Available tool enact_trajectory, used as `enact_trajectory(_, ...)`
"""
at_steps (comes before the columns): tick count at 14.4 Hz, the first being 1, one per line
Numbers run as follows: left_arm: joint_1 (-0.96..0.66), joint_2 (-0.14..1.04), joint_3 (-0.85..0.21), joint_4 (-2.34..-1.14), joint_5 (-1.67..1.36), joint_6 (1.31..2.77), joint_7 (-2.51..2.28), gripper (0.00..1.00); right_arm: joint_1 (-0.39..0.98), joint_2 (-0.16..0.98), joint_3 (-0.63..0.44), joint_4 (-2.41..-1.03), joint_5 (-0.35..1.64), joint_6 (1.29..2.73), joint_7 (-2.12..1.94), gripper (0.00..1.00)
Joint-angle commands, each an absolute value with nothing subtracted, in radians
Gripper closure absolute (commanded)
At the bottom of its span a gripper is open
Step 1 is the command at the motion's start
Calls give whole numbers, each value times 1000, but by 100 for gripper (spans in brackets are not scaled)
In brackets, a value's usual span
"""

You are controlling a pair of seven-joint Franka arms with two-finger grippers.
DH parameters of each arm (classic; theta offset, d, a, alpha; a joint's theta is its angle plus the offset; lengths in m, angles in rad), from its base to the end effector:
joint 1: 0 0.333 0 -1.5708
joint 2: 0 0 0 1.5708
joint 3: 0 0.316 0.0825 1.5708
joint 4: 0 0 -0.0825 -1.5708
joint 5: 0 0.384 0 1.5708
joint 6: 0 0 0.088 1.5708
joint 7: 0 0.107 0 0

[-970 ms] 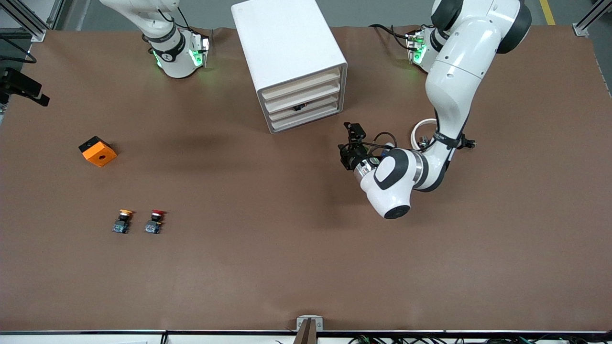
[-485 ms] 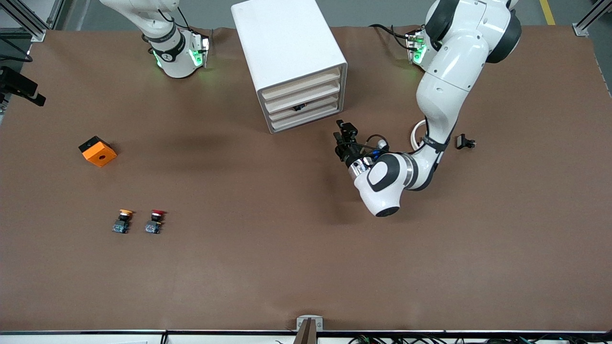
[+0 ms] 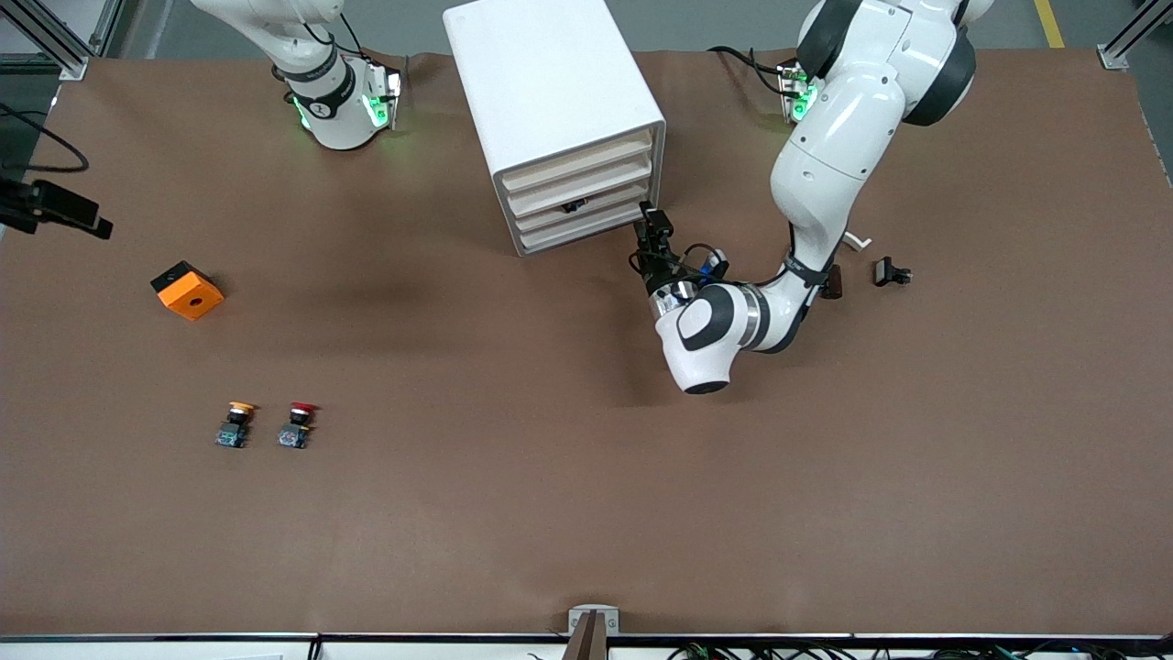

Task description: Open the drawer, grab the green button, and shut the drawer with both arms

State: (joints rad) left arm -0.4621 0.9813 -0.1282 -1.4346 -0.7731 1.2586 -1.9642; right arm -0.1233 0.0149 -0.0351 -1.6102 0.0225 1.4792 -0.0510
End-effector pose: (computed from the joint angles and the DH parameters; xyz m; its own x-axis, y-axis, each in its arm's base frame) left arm 0.4510 -0.3979 0.1214 -0.1988 0.9633 -0.1802 0.1884 -0.1429 -0.9716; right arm 0.5402 -0.0835 0.5906 0.9841 -0.1036 -0.1440 -0.1089 -0.9936 -0.0293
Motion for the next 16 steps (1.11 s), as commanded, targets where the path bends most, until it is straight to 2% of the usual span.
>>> enact_trajectory(1,-482,983,-121,-1445,-796,1243,-1986,43,-149,78,-25,-1559,20,1466,-55,0)
enact_trajectory(8,-543,988,-121,-1466,-801,1243,-1988,43,-132,114,-23,-1552,-63,1514,-52,0)
enact_trajectory(10,-566,994,-121,-1470,-801,1230,-1990,52,-138,114,-23,-1552,-60,1513,-54,0)
enact_trajectory(14,-572,1008,-120,-1470,-795,1227,-1988,83,-132,115,-23,-1555,-63,1508,-44,0)
enact_trajectory(16,-568,1011,-114,-1467,-793,1229,-1987,86,-132,115,-21,-1552,-63,1511,-49,0)
